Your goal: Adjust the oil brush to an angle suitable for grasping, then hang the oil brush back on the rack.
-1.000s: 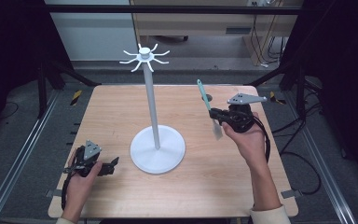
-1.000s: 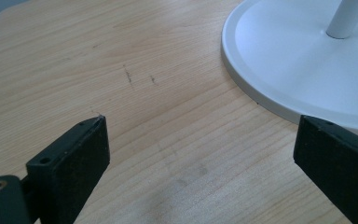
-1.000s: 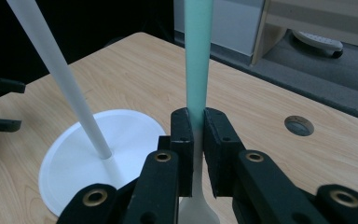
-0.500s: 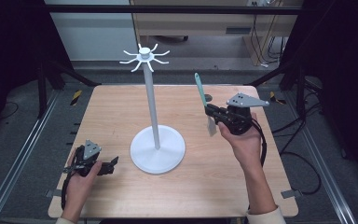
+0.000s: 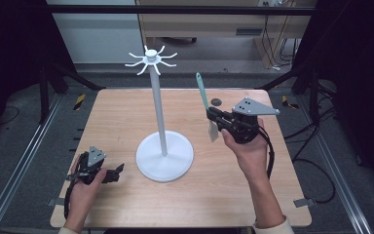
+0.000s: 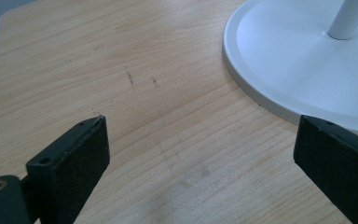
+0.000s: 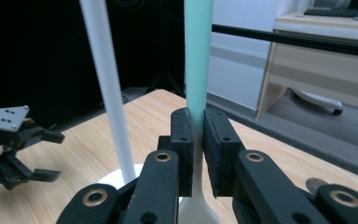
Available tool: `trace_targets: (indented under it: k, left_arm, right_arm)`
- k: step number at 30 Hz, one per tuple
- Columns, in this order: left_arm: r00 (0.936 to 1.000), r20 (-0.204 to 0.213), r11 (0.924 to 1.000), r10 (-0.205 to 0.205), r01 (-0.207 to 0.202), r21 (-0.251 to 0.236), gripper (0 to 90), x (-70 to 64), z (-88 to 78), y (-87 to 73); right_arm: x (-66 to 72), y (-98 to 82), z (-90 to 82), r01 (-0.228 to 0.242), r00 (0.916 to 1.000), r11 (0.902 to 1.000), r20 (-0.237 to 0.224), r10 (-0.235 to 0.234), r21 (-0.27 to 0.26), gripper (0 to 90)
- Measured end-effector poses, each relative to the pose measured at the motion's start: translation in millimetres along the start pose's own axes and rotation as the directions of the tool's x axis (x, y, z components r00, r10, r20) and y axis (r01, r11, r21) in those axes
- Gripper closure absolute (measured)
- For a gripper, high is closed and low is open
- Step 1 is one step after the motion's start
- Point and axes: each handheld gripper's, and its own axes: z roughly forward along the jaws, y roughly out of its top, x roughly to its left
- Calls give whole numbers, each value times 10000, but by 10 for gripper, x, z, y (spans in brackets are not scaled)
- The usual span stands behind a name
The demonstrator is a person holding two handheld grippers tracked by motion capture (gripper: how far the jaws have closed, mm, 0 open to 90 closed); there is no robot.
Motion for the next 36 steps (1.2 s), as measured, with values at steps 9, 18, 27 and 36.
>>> trace_targets:
  k: [9, 18, 27, 36]
  left_arm:
    - [10000, -10, 10000, 2, -2, -21, 31, -1, 5, -1]
    - [10000, -14, 10000, 16, -16, -17, 31, -8, 7, 1]
    - [10000, 3, 10000, 31, -31, 7, 31, -10, 7, -1]
    - [10000, -9, 10000, 30, -30, 46, 31, -15, 5, -11]
  right_arm:
    - [186, 129, -50, 285, 9991, 9986, -305, -298, -440, 826]
    - [292, 218, -117, 493, 9976, 9955, -436, -529, -812, 826]
    - [359, 285, -158, 538, 9963, 9921, -602, -609, -1135, 826]
    - [355, 386, -62, 518, 9941, 9907, -878, -632, -1258, 826]
